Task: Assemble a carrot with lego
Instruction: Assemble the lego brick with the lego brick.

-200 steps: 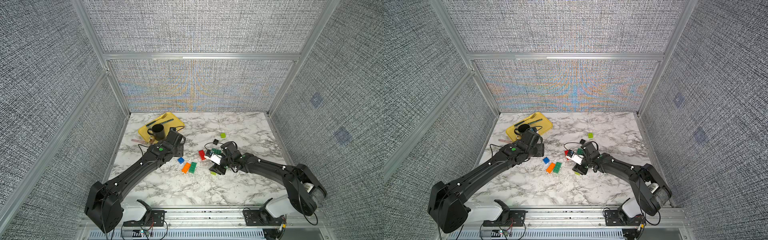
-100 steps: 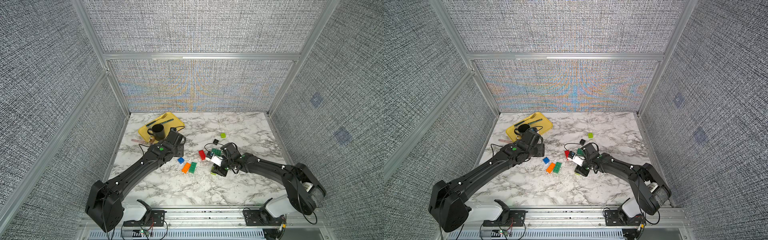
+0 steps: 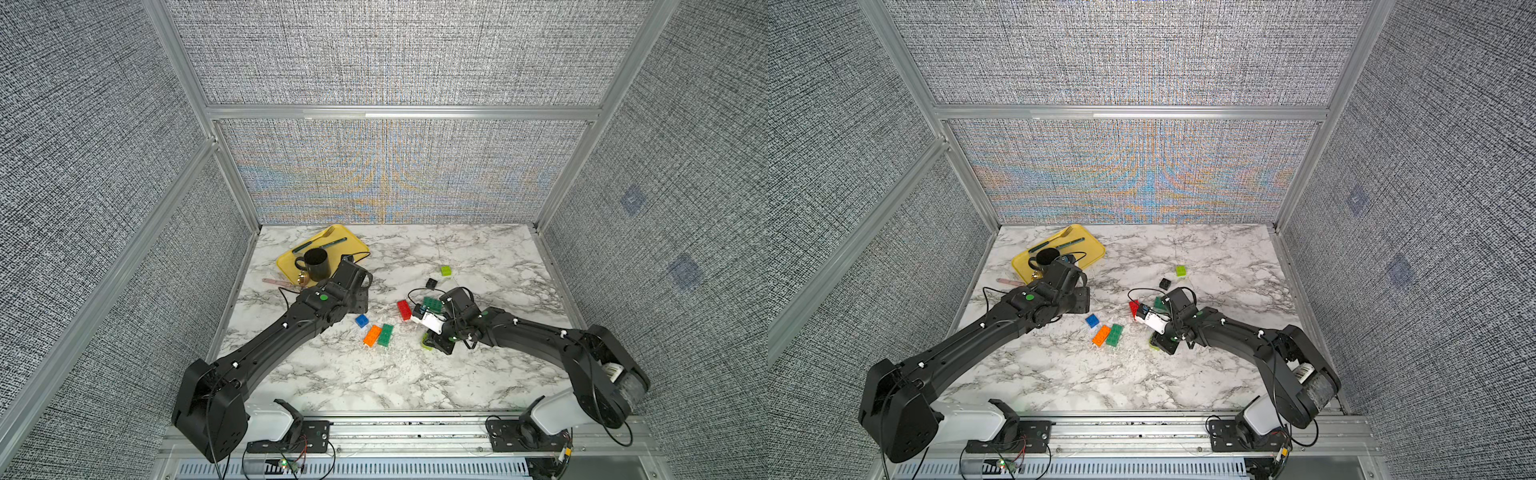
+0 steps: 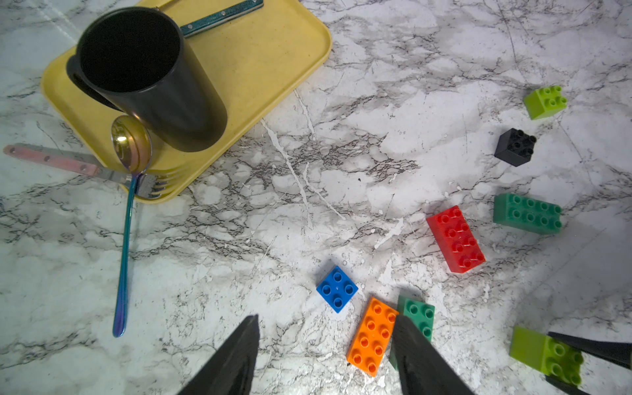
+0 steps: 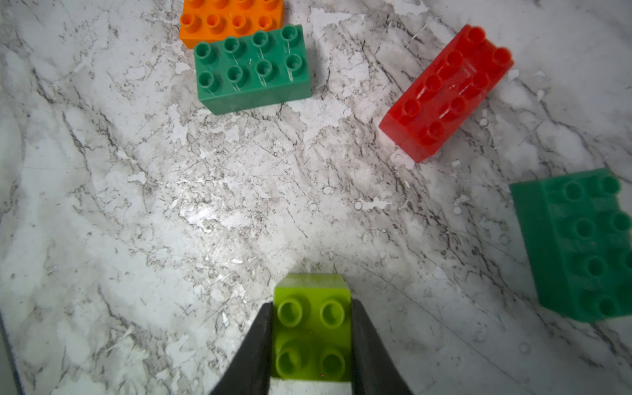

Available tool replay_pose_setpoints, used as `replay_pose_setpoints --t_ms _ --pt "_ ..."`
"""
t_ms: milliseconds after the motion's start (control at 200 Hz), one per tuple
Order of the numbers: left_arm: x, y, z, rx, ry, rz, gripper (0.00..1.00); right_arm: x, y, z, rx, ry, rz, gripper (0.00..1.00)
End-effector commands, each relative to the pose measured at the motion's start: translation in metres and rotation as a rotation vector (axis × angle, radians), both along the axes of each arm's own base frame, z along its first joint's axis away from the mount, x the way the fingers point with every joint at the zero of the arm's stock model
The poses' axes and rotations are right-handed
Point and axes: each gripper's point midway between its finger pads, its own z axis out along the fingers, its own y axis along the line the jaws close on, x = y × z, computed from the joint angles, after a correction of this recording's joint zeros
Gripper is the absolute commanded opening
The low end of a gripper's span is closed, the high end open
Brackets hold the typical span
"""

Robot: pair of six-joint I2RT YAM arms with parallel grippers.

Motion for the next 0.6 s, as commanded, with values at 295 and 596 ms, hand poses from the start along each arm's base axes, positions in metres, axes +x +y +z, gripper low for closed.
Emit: replay_pose_setpoints --t_ms 295,596 --pt "0.007 -0.005 0.005 -0.019 -0.029 -0.009 0.66 -0.018 -0.019 -0.007 -0.070 0.038 -0.020 0.22" --pt "0.007 -0.007 0.003 -0.025 -0.023 -0.014 0.66 -0.023 -0.029 -0.020 -0.113 0.056 -0.042 0.26"
